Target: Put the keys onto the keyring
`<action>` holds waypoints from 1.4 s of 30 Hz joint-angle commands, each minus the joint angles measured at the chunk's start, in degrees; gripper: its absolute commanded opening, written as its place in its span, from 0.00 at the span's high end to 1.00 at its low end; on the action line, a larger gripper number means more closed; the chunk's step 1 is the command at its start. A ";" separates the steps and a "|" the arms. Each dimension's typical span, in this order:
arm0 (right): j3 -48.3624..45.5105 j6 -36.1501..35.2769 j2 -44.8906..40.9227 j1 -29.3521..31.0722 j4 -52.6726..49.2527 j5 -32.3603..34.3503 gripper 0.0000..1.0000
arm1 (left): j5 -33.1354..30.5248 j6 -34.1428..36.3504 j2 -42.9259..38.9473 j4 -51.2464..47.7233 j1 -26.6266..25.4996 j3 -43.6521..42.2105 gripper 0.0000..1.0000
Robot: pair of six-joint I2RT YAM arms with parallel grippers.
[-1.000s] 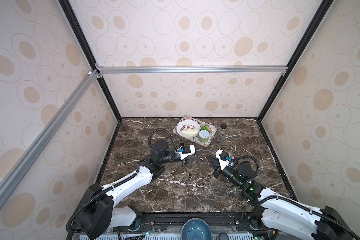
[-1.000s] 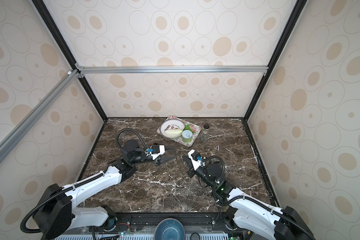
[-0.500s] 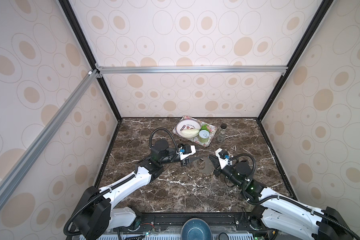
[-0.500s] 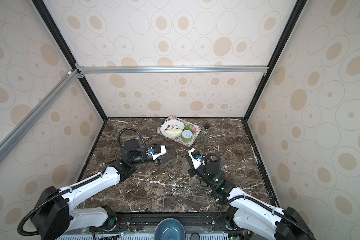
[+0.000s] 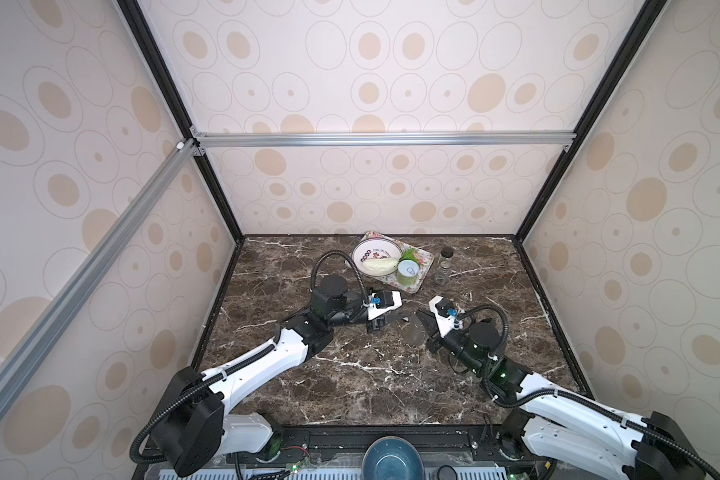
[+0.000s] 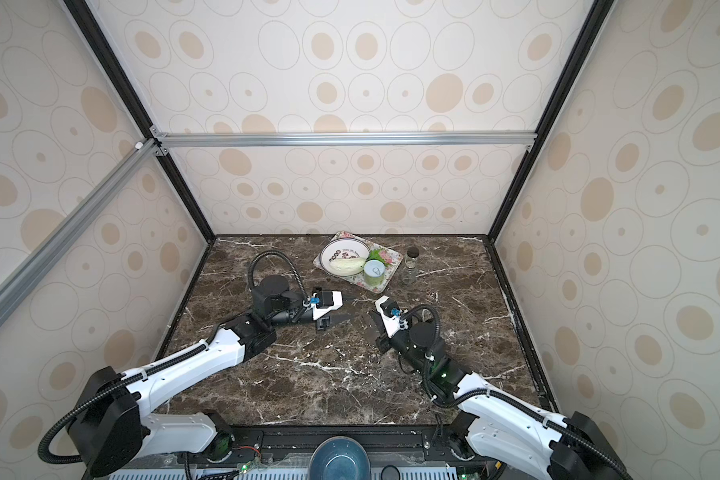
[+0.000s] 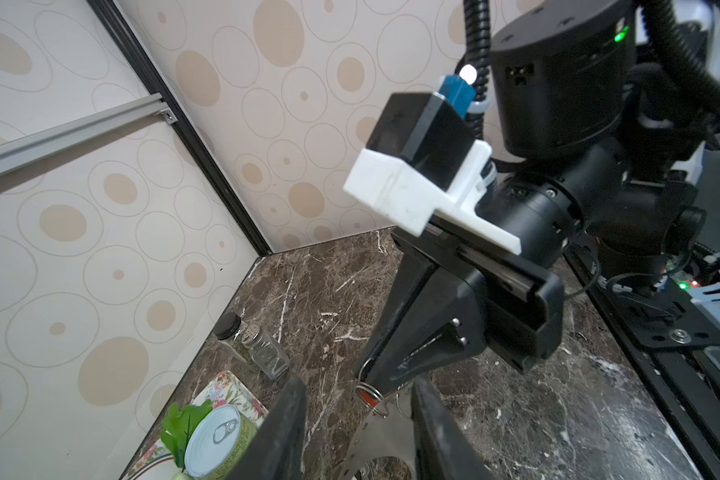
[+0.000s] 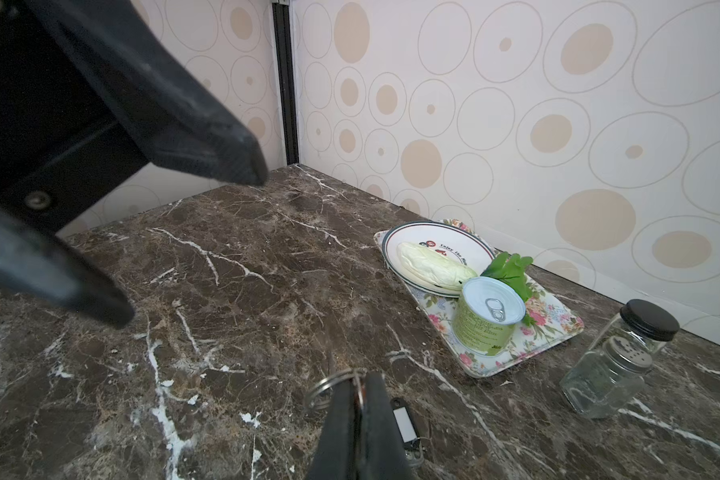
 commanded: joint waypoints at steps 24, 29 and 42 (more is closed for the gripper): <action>0.99 -0.98 -1.61 0.02 2.34 -1.70 1.00 | -9.12 7.16 10.18 -14.45 -3.59 12.21 0.68; 1.25 -1.16 -1.16 0.03 2.35 -2.28 1.00 | -11.03 6.91 11.64 -15.52 -3.54 13.72 0.74; 0.78 -0.62 -1.92 0.04 2.38 -2.58 1.00 | -11.48 7.53 8.96 -10.08 -3.59 9.90 1.00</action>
